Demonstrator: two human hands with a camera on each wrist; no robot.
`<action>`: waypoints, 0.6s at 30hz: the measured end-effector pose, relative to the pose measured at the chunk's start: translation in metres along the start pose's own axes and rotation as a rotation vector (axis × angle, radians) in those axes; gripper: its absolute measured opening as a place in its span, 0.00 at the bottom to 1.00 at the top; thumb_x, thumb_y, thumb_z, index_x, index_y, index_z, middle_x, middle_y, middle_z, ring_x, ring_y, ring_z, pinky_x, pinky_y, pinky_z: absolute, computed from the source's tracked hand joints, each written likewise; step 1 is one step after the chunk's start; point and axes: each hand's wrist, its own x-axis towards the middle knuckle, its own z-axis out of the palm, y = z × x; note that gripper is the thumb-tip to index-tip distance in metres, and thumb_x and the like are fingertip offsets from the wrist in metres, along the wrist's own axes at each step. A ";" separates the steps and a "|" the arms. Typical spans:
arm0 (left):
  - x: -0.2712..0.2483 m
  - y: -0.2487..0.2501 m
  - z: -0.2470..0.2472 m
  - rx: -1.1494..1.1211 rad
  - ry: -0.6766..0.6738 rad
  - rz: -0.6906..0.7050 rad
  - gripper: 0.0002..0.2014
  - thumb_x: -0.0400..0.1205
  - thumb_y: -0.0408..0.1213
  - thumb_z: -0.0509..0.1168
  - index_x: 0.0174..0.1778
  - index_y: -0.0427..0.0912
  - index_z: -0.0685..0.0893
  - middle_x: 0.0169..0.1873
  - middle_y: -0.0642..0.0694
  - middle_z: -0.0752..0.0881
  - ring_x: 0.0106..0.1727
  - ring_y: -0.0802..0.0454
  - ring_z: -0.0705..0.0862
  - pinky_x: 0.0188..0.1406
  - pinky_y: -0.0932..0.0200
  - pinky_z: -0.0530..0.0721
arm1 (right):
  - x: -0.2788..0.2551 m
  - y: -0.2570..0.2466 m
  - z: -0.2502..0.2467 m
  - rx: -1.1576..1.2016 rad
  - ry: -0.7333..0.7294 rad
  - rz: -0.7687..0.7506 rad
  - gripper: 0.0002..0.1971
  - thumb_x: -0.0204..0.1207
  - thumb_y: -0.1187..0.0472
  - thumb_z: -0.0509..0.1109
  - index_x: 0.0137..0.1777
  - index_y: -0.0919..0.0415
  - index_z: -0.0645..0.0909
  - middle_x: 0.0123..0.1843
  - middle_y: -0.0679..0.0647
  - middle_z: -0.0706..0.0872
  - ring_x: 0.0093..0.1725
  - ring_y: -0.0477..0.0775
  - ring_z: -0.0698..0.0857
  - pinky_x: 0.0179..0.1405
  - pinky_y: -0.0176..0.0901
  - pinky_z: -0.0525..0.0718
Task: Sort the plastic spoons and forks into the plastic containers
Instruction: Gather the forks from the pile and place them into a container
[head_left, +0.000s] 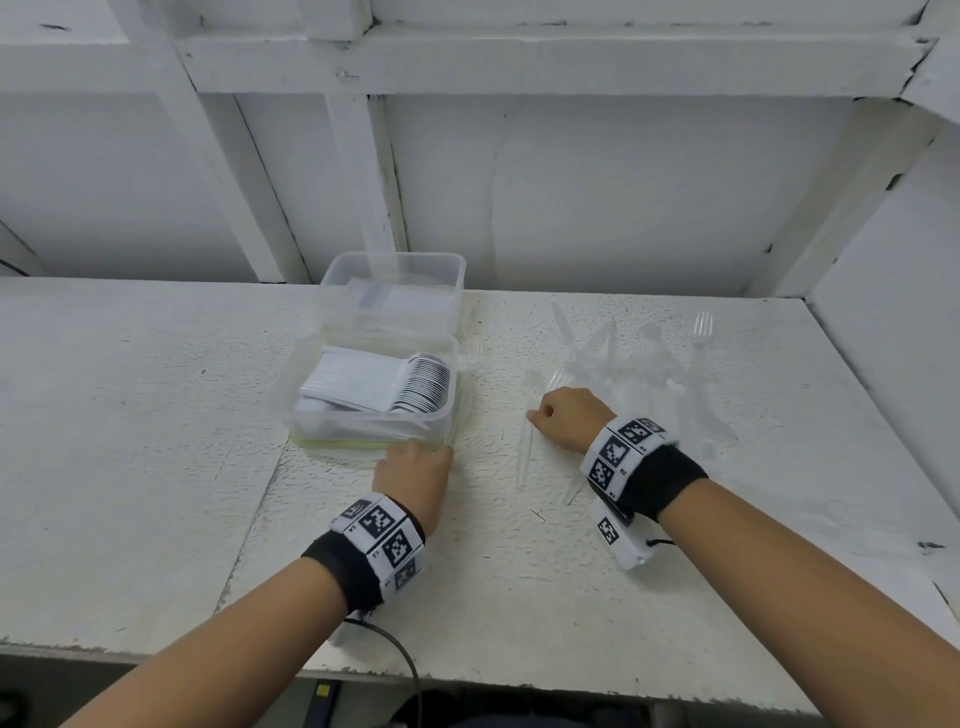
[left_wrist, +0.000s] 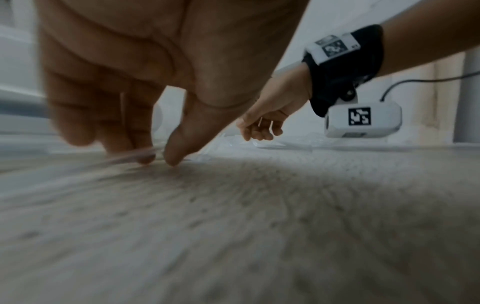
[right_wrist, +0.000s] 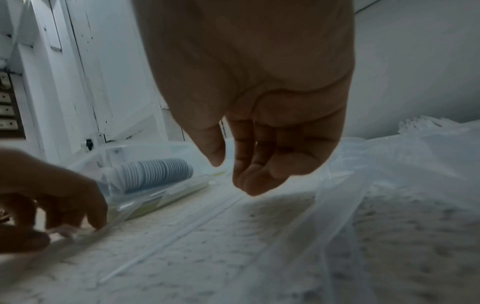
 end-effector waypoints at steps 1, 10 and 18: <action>0.000 -0.002 -0.002 -0.008 -0.006 0.000 0.21 0.80 0.24 0.55 0.69 0.43 0.70 0.59 0.39 0.77 0.60 0.40 0.78 0.55 0.51 0.78 | 0.002 -0.003 0.001 -0.029 -0.003 0.022 0.22 0.81 0.46 0.59 0.30 0.59 0.70 0.30 0.51 0.75 0.35 0.52 0.77 0.31 0.40 0.72; 0.012 0.001 -0.026 -0.502 0.001 0.062 0.10 0.85 0.35 0.56 0.57 0.37 0.78 0.52 0.40 0.84 0.52 0.45 0.84 0.46 0.59 0.77 | -0.006 -0.012 0.005 0.024 -0.067 0.154 0.18 0.76 0.59 0.64 0.27 0.60 0.64 0.27 0.52 0.72 0.26 0.48 0.70 0.22 0.36 0.67; 0.043 0.029 -0.037 -0.701 0.056 0.027 0.12 0.86 0.42 0.56 0.39 0.39 0.74 0.32 0.49 0.75 0.34 0.53 0.74 0.33 0.61 0.69 | -0.038 0.024 -0.014 0.759 -0.027 0.253 0.15 0.79 0.71 0.56 0.30 0.60 0.65 0.32 0.61 0.77 0.24 0.51 0.73 0.15 0.34 0.71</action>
